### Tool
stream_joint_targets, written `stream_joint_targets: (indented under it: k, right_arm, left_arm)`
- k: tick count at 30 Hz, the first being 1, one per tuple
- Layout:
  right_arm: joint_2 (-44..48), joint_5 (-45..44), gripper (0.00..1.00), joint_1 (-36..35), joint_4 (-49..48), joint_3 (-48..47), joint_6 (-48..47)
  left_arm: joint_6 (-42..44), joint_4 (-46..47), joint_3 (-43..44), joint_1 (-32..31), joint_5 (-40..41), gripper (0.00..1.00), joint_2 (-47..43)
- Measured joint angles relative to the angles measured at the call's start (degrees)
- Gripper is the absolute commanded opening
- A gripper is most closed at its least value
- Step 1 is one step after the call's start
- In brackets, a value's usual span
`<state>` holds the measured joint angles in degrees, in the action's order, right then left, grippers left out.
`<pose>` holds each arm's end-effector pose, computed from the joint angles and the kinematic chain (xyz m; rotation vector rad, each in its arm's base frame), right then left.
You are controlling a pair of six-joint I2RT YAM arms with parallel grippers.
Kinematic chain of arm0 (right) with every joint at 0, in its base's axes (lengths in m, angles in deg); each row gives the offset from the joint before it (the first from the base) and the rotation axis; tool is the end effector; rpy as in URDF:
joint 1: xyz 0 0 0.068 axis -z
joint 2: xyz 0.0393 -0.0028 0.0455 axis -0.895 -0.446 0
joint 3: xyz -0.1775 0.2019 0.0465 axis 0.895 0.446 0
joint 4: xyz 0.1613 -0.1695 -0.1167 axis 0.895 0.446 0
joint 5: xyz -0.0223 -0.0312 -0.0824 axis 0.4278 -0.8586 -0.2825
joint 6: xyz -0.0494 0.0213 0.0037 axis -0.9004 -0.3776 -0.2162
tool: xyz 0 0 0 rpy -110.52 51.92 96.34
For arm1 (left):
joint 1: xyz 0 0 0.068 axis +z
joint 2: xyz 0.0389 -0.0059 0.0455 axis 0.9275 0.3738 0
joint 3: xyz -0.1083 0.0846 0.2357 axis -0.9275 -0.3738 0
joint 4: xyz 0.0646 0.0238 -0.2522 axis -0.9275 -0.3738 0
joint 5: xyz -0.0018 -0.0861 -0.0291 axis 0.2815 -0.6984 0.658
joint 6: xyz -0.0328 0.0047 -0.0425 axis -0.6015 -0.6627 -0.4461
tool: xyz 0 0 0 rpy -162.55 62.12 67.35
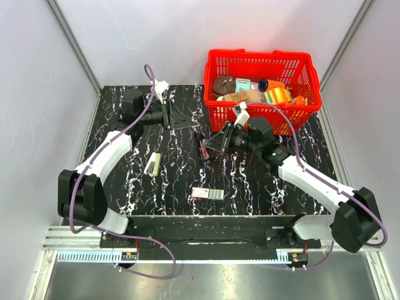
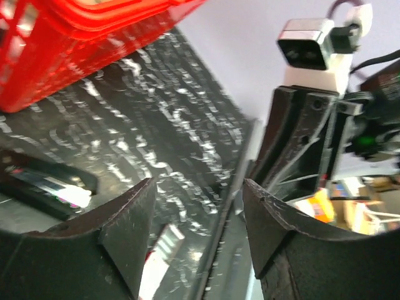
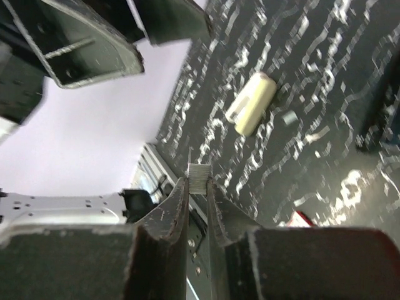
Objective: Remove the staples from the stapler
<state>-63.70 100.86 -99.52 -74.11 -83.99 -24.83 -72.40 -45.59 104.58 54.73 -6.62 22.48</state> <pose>0.2350 0.1887 0.3131 -0.1685 1.9810 1.3517 0.3236 -0.1084 0.3246 0.4186 1.9135 -1.5527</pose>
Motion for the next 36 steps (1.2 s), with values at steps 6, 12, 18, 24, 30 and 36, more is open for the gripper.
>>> stream_joint_targets:
  k: [6, 12, 18, 24, 30, 36]
  right_arm:
    - [3.0, -1.0, 0.00, 0.0, 15.8, 0.0, -2.8]
    - [5.1, -3.9, 0.00, -0.9, 27.9, 4.3, -3.2]
    - [5.7, -9.6, 0.00, -5.6, 33.4, 8.6, -0.4]
    - [4.3, -14.7, 0.00, -10.1, 35.5, 8.7, 2.0]
    - [3.7, -17.6, 0.00, -10.3, 36.6, 8.7, 2.7]
    - [3.8, -19.2, 0.00, -10.4, 37.6, 8.7, 2.8]
  left_arm:
    - [27.5, -19.0, 0.3, -4.5, 14.6, 0.54, -1.8]
    - [46.3, -24.0, -7.6, -18.2, 33.6, 0.54, -1.9]
    - [54.8, -25.1, -10.0, -23.3, 44.1, 0.52, -0.2]
    - [58.6, -23.0, -12.3, -26.4, 51.0, 0.50, 1.7]
    - [59.8, -21.8, -13.4, -31.3, 56.0, 0.48, 5.1]
    - [59.9, -21.9, -12.4, -33.6, 60.7, 0.46, 8.7]
